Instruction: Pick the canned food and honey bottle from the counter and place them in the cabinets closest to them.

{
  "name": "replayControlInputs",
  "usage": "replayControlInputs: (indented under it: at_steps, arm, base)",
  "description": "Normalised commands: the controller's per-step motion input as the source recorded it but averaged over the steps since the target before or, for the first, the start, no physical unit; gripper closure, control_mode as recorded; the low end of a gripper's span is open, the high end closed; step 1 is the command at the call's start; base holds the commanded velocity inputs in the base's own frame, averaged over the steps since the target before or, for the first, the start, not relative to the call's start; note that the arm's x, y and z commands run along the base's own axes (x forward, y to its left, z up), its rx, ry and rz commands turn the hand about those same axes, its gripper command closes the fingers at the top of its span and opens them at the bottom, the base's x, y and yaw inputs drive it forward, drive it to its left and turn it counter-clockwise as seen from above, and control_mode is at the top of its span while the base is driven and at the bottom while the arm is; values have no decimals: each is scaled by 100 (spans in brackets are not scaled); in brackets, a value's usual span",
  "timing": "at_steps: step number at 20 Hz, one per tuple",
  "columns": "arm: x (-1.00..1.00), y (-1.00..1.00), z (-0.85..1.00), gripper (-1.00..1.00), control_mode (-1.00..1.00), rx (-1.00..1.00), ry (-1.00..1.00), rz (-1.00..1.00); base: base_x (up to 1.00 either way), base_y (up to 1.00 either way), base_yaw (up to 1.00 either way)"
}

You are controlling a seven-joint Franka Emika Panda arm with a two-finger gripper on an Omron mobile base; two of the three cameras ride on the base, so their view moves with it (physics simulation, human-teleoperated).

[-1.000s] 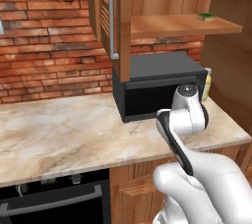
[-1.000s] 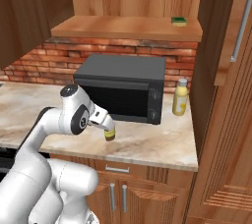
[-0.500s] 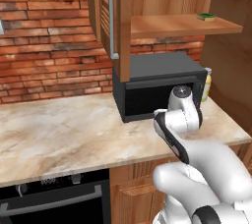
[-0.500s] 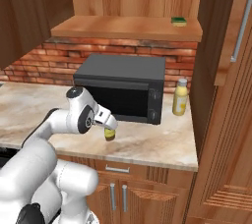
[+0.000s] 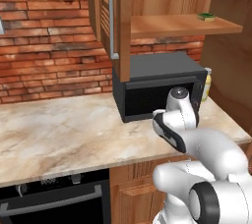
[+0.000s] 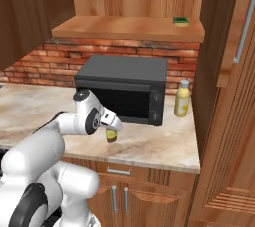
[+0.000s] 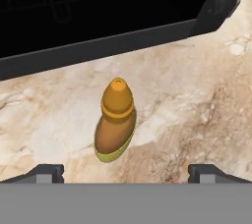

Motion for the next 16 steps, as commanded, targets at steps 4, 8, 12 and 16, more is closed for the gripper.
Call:
replayControlInputs:
  at_steps: [4, 8, 12, 16]
  arm:
    - [17, -5, -16, -100, -100, 0, 0, 0]
    - [1, 0, -1, -100, -100, 0, 0, 0]
    - [2, 0, 0, -100, -100, 0, 0, 0]
    - [20, 0, -5, -100, -100, 0, -1, 0]
  base:
    - [0, 0, 0]
    - [0, 0, 0]
    - [0, 0, 0]
    - [0, 0, 0]
